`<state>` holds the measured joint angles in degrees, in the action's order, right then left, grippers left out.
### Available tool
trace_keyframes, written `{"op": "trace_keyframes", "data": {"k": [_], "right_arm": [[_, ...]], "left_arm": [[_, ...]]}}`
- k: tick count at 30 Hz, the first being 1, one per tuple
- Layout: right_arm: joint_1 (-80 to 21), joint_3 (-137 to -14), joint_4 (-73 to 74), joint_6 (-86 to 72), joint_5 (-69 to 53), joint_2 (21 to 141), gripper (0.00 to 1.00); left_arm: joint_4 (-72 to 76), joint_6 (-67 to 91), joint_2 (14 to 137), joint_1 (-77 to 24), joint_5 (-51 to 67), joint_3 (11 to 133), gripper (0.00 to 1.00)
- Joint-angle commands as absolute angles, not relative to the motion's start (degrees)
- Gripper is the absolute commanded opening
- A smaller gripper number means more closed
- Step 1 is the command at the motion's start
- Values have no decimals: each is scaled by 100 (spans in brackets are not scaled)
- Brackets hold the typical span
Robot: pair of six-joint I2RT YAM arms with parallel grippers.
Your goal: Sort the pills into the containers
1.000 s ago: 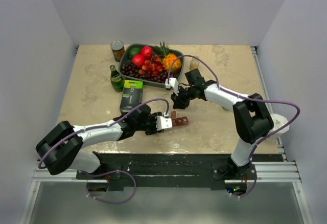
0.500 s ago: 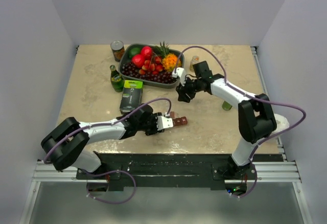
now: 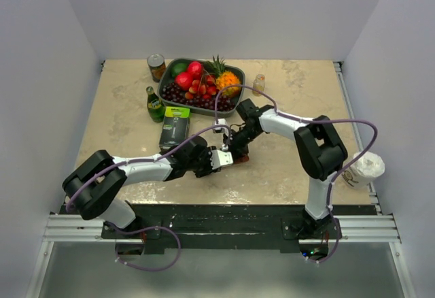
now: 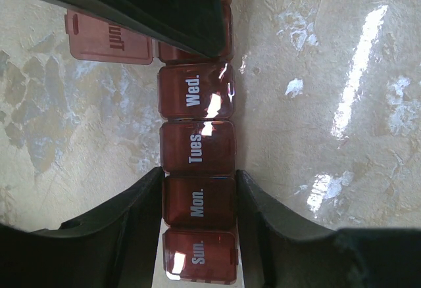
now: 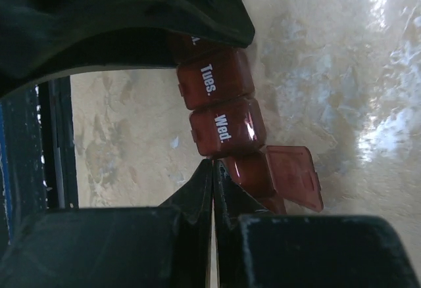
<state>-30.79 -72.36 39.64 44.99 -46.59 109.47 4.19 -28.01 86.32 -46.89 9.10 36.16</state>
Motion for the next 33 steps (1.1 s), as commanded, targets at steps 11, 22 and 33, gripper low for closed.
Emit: {"op": "trace_keyframes", "data": {"k": [11, 22, 33], "right_arm": [[-3023, -7734, 3542, 3630, -4676, 11030, 1], [-2971, -7805, 2909, 2839, -3402, 11460, 2], [-2620, -8217, 3629, 3331, -4007, 10618, 12]], "left_arm": [[272, -2707, 8657, -4658, 852, 3779, 0], [220, -2619, 8780, -4641, 861, 3858, 0], [237, -2198, 8763, -4518, 861, 3990, 0]]}}
